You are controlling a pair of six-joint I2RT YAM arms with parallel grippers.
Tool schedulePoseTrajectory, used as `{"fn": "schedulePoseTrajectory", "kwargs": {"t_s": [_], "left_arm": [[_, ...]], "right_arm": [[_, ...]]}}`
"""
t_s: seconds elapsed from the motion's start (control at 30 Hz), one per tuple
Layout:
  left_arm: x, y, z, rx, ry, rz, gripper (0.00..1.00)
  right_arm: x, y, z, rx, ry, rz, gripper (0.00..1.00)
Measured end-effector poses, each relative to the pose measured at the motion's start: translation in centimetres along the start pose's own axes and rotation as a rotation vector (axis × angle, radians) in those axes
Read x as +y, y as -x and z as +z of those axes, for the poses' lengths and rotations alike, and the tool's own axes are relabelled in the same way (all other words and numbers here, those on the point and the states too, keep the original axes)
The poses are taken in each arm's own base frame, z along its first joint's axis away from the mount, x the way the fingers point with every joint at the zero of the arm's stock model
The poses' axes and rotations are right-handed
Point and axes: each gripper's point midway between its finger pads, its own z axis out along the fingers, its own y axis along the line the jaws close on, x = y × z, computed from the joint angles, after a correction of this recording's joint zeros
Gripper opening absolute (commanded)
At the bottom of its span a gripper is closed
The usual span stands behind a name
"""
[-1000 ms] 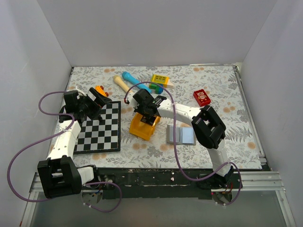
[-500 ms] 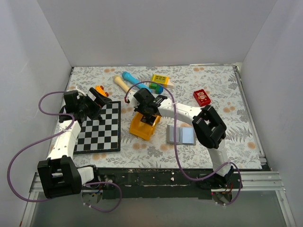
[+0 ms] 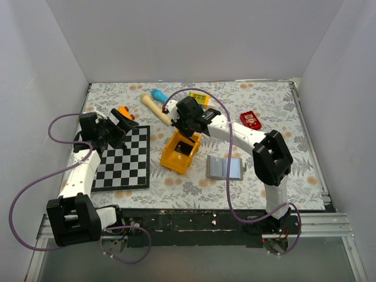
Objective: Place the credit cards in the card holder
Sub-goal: Pick up the credit card from the storage box.
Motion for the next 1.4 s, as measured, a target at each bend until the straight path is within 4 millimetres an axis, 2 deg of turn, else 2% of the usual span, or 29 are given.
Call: {"fn": "schedulePoseTrajectory", "kwargs": {"t_s": [0.3, 0.4, 0.5, 0.9, 1.07, 1.27, 1.4], "left_arm": [[-0.8, 0.0, 0.1, 0.004, -0.053, 0.017, 0.98], [-1.3, 0.0, 0.1, 0.004, -0.074, 0.027, 0.98], [-1.6, 0.0, 0.0, 0.006, -0.090, 0.033, 0.98], [-2.6, -0.6, 0.1, 0.026, -0.137, 0.054, 0.98], [-4.9, -1.9, 0.4, 0.055, -0.225, 0.112, 0.98], [-8.8, -3.9, 0.5, 0.069, -0.386, 0.204, 0.98], [-10.1, -5.3, 0.5, 0.078, -0.468, 0.223, 0.98]], "right_arm": [[-1.5, 2.8, -3.9, -0.130, 0.102, 0.161, 0.01], [-1.8, 3.3, -4.7, -0.160, 0.146, 0.206, 0.01], [-1.9, 3.1, -4.7, -0.165, 0.170, 0.230, 0.01], [0.3, 0.9, -3.6, -0.120, 0.254, 0.273, 0.01], [0.1, 1.1, -4.2, -0.135, 0.269, 0.341, 0.01], [-1.9, 3.7, -7.4, -0.268, 0.325, 0.492, 0.01], [-2.9, 4.9, -9.3, -0.348, 0.381, 0.587, 0.01]]}}
